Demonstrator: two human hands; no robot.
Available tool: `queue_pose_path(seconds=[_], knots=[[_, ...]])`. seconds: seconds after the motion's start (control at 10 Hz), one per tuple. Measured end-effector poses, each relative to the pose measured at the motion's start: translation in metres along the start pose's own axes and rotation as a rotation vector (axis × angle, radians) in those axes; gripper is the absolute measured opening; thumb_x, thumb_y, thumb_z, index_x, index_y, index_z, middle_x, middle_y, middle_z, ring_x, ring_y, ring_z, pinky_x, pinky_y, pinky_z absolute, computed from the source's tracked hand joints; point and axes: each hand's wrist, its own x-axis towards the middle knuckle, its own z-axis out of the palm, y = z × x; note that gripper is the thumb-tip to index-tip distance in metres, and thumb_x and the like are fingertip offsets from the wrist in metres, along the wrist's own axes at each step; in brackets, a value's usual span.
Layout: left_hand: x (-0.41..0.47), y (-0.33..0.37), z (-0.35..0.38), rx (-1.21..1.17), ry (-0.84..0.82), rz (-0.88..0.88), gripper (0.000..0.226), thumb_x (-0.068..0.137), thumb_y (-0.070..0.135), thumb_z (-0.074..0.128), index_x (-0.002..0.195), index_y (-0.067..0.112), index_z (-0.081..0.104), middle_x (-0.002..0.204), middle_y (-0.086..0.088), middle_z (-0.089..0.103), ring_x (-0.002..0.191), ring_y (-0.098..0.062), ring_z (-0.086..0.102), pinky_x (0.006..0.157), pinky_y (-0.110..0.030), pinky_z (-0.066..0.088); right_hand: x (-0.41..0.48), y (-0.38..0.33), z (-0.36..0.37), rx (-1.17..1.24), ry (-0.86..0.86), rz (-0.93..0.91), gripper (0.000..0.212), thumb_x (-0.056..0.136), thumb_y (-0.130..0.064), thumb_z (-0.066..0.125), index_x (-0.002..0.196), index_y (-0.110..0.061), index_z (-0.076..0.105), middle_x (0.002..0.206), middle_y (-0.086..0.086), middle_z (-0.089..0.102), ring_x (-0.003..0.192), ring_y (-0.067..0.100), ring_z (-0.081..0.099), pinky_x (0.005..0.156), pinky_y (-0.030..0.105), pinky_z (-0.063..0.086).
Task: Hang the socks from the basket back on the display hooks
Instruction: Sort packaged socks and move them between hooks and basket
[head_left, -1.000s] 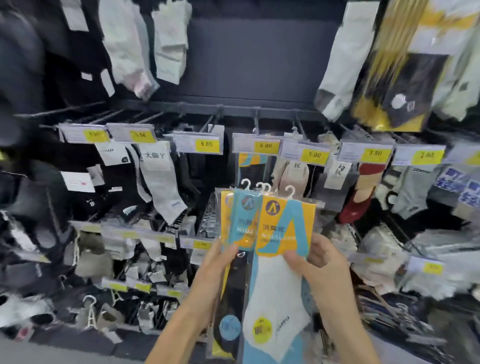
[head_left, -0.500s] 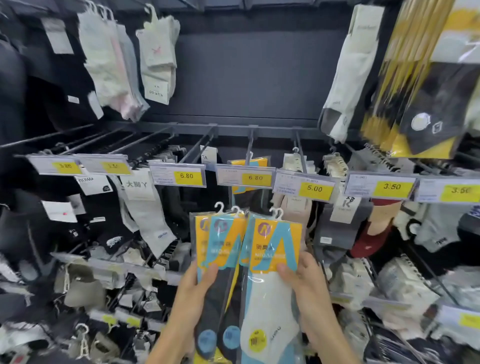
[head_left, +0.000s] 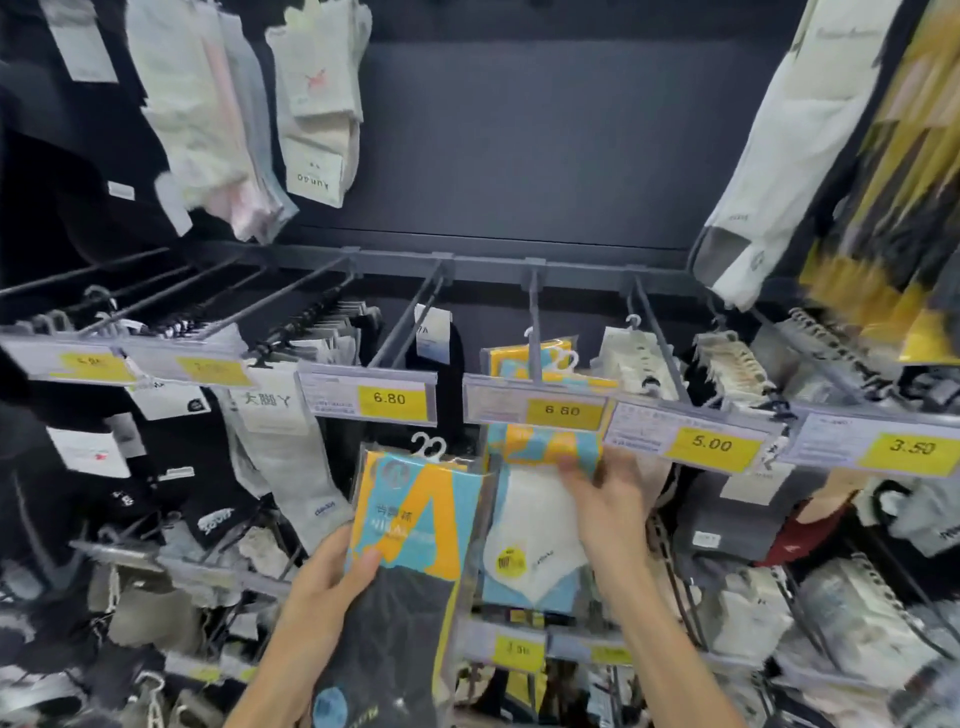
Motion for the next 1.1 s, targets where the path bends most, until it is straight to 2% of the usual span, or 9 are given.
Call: queue_pose_path(seconds=[0.1, 0.3, 0.4, 0.5, 0.6, 0.7, 0.8, 0.9, 1.1], knots=[[0.018, 0.001, 0.003, -0.002, -0.070, 0.043, 0.025, 0.097, 0.004, 0.052, 0.098, 0.019, 0.071, 0.092, 0.007, 0.079, 0.081, -0.001, 0.074, 0.065, -0.011, 0.054, 0.008, -0.002, 0.014, -0.041, -0.043, -0.029, 0.038, 0.094, -0.010, 0.066, 0.083, -0.046, 0.071, 0.075, -0.029, 0.069, 0.071, -0.017, 0.060, 0.065, 0.004, 0.043], [0.038, 0.003, 0.012, 0.023, -0.246, 0.054, 0.019, 0.086, 0.034, 0.060, 0.094, 0.040, 0.076, 0.100, 0.007, 0.076, 0.091, -0.005, 0.072, 0.071, -0.013, 0.053, 0.032, 0.008, 0.031, 0.019, -0.005, 0.090, 0.016, 0.086, -0.018, 0.075, 0.097, -0.013, 0.063, 0.064, -0.023, 0.062, 0.064, 0.001, 0.055, 0.058, 0.010, 0.044], [0.046, 0.001, 0.014, 0.016, -0.286, 0.072, 0.022, 0.086, 0.055, 0.068, 0.100, 0.039, 0.074, 0.104, -0.004, 0.072, 0.098, -0.014, 0.068, 0.084, -0.024, 0.050, 0.030, 0.012, 0.022, -0.164, -0.040, 0.356, 0.048, 0.057, -0.054, 0.085, 0.057, -0.012, 0.062, 0.038, -0.024, 0.053, 0.037, -0.004, 0.052, 0.039, 0.009, 0.040], [0.051, 0.003, 0.020, -0.014, -0.321, 0.085, 0.039, 0.074, 0.063, 0.067, 0.101, 0.036, 0.073, 0.102, -0.006, 0.071, 0.098, -0.017, 0.065, 0.085, -0.026, 0.047, 0.031, 0.001, 0.025, -0.070, -0.072, 0.415, 0.062, 0.037, -0.072, 0.071, 0.061, -0.017, 0.057, 0.035, -0.031, 0.047, 0.039, -0.015, 0.051, 0.042, 0.003, 0.041], [0.054, 0.006, 0.028, -0.014, -0.331, 0.122, 0.052, 0.072, 0.076, 0.065, 0.102, 0.034, 0.070, 0.095, -0.009, 0.064, 0.089, -0.017, 0.057, 0.080, -0.032, 0.040, 0.033, -0.031, 0.038, 0.229, 0.028, 0.166, 0.015, 0.053, -0.032, 0.070, 0.060, -0.020, 0.075, 0.062, -0.015, 0.069, 0.055, -0.003, 0.063, 0.059, 0.011, 0.050], [0.055, 0.009, 0.034, -0.034, -0.321, 0.171, 0.033, 0.081, 0.068, 0.062, 0.099, 0.041, 0.069, 0.079, 0.005, 0.058, 0.074, -0.011, 0.050, 0.067, -0.024, 0.036, 0.016, -0.019, 0.029, -0.001, -0.057, 0.271, 0.051, 0.097, 0.003, 0.048, 0.054, -0.022, 0.059, 0.058, -0.006, 0.053, 0.046, 0.001, 0.054, 0.045, 0.007, 0.039], [0.058, 0.013, 0.039, -0.070, -0.315, 0.205, 0.022, 0.086, 0.059, 0.064, 0.098, 0.042, 0.069, 0.077, 0.018, 0.064, 0.067, -0.001, 0.056, 0.061, -0.011, 0.042, -0.014, -0.015, 0.031, -0.341, 0.166, -0.107, 0.024, 0.099, -0.020, 0.049, 0.082, -0.034, 0.058, 0.077, -0.017, 0.061, 0.075, -0.001, 0.058, 0.062, 0.008, 0.039], [0.062, 0.015, 0.047, -0.128, -0.290, 0.219, 0.030, 0.085, 0.052, 0.065, 0.112, 0.041, 0.069, 0.112, 0.009, 0.074, 0.103, -0.005, 0.069, 0.082, -0.012, 0.050, -0.036, -0.022, 0.043, -0.050, 0.068, -0.222, 0.029, 0.097, -0.038, 0.052, 0.125, -0.037, 0.052, 0.114, -0.021, 0.064, 0.108, -0.002, 0.060, 0.088, 0.012, 0.045], [0.069, 0.020, 0.069, -0.117, -0.359, 0.284, 0.035, 0.087, 0.052, 0.062, 0.122, 0.052, 0.062, 0.129, 0.019, 0.066, 0.121, 0.000, 0.060, 0.090, -0.008, 0.046, -0.019, -0.028, 0.042, 0.060, -0.016, -0.032, 0.037, 0.086, -0.021, 0.074, 0.120, -0.017, 0.061, 0.110, -0.007, 0.074, 0.106, 0.011, 0.069, 0.092, 0.030, 0.053]])
